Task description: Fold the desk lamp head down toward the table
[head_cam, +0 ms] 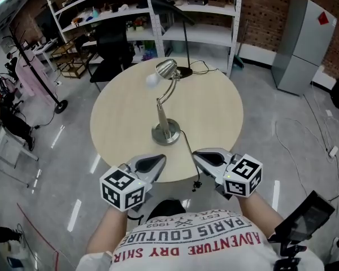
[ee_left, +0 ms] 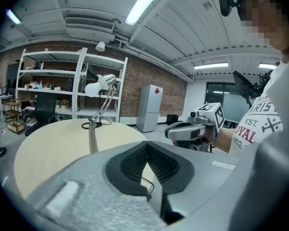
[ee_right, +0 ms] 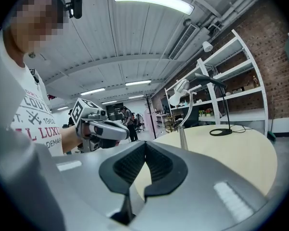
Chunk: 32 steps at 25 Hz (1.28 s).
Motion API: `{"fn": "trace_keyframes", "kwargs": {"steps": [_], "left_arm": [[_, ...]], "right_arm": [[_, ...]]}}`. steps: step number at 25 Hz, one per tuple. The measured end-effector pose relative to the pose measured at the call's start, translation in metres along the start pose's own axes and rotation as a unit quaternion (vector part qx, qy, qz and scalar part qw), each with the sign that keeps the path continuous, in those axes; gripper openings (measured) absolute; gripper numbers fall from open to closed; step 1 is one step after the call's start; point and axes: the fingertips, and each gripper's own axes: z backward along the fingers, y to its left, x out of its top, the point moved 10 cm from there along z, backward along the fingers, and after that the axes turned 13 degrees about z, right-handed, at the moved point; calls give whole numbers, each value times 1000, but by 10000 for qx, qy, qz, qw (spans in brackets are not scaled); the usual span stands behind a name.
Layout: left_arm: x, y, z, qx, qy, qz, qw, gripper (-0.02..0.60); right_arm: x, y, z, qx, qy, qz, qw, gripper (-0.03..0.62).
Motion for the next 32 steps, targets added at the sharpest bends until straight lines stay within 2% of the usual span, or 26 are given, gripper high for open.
{"fn": "trace_keyframes", "kwargs": {"steps": [4,8,15,21,25,32], "left_arm": [[11,12,-1,85,-1,-4,10000,2],[14,40,-10,207,-56,150,9997,2],[29,77,-17,277,-173,238,9992,2],[35,106,-11,330,-274,309,9986,2],[27,121,-13,325,-270,370,9984,2],[36,144,-10,529,-584,482,9957,2]], "right_arm": [[-2,-16,-14,-22,94,49,9999,3],[-16,-41,-33,-32,243,-34,9997,3],[-22,-62,-81,-102,678,561,9961,13],[-39,-80,-128,-2,876,478,9950,35],[-56,-95,-157,73,1078,480,9930,74],[-81,-122,-210,-461,1526,762,9843,199]]}}
